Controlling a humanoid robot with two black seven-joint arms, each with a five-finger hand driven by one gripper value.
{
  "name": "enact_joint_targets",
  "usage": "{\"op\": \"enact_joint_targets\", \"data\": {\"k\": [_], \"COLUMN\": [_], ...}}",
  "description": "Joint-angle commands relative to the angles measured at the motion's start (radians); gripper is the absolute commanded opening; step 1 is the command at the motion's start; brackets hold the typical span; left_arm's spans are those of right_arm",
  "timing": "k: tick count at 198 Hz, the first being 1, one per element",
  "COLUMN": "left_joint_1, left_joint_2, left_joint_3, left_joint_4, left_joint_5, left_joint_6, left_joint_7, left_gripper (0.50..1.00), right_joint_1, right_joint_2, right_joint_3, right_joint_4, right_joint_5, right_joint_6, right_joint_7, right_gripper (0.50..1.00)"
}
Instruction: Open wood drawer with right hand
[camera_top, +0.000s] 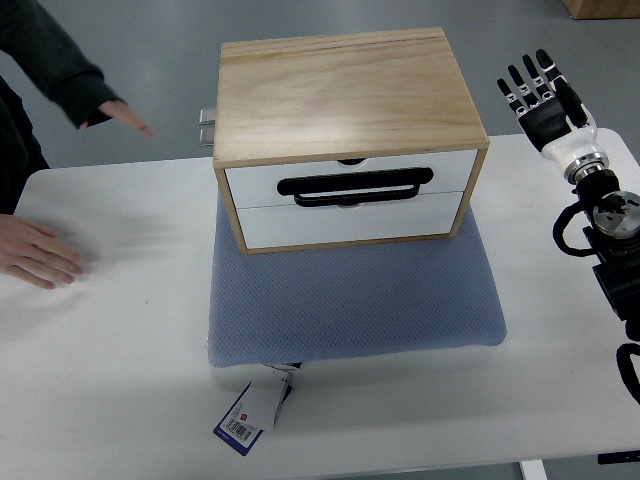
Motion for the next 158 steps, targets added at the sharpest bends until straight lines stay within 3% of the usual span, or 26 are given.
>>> {"op": "enact_joint_targets", "data": {"k": [1,50,84,85,91,105,106,116,126,127,136,146,147,158], "left_joint_1": [0.0,-0.009,-0.009,-0.009,-0.009,-0.009,-0.009,-0.012,-0.012,-0.014,-0.014,-0.014,-0.014,-0.015], "left_joint_2": [0.0,0.0,0.0,0.0,0.0,0.0,0.0,0.0,0.0,0.0,0.0,0.0,0.0,0.0], "left_joint_3": [0.0,0.0,0.0,0.001,0.001,0.001,0.001,0.001,0.001,0.001,0.001,0.001,0.001,0.001], "left_joint_4": [-0.001,0.0,-0.011,-0.017,-0.026,-0.032,-0.04,-0.043,-0.043,-0.052,-0.055,-0.055,-0.055,-0.055], "left_joint_5": [0.0,-0.001,0.003,0.006,0.005,0.003,0.003,0.006,0.006,0.005,0.005,0.005,0.006,0.009], "left_joint_6": [0.0,0.0,0.0,-0.002,-0.003,-0.002,-0.002,-0.003,-0.003,-0.006,-0.009,-0.009,-0.012,-0.014], "left_joint_7": [0.0,0.0,0.0,0.0,0.0,0.0,0.0,0.0,0.0,0.0,0.0,0.0,0.0,0.0], "left_gripper": [1.0,1.0,1.0,1.0,1.0,1.0,1.0,1.0,1.0,1.0,1.0,1.0,1.0,1.0], "right_joint_1": [0.002,0.013,0.108,0.155,0.186,0.206,0.264,0.332,0.332,0.408,0.477,0.477,0.579,0.675], "right_joint_2": [0.0,-0.009,-0.111,-0.171,-0.215,-0.242,-0.315,-0.379,-0.379,-0.438,-0.485,-0.485,-0.529,-0.549], "right_joint_3": [0.001,-0.023,-0.114,-0.171,-0.216,-0.25,-0.346,-0.452,-0.453,-0.567,-0.67,-0.671,-0.794,-0.898], "right_joint_4": [0.0,0.012,0.051,0.092,0.127,0.15,0.217,0.29,0.29,0.367,0.434,0.434,0.498,0.54], "right_joint_5": [0.0,-0.026,-0.123,-0.161,-0.186,-0.203,-0.25,-0.302,-0.302,-0.363,-0.408,-0.408,-0.449,-0.471], "right_joint_6": [-0.002,0.005,-0.006,-0.006,-0.008,-0.008,-0.009,-0.014,-0.014,-0.014,-0.014,-0.014,-0.014,-0.012], "right_joint_7": [-0.002,-0.006,-0.011,-0.014,-0.018,-0.023,-0.038,-0.061,-0.061,-0.093,-0.118,-0.118,-0.142,-0.164], "right_gripper": [0.944,0.944,0.944,0.944,0.944,0.944,0.944,0.944,0.944,0.944,0.944,0.944,0.944,0.944]}}
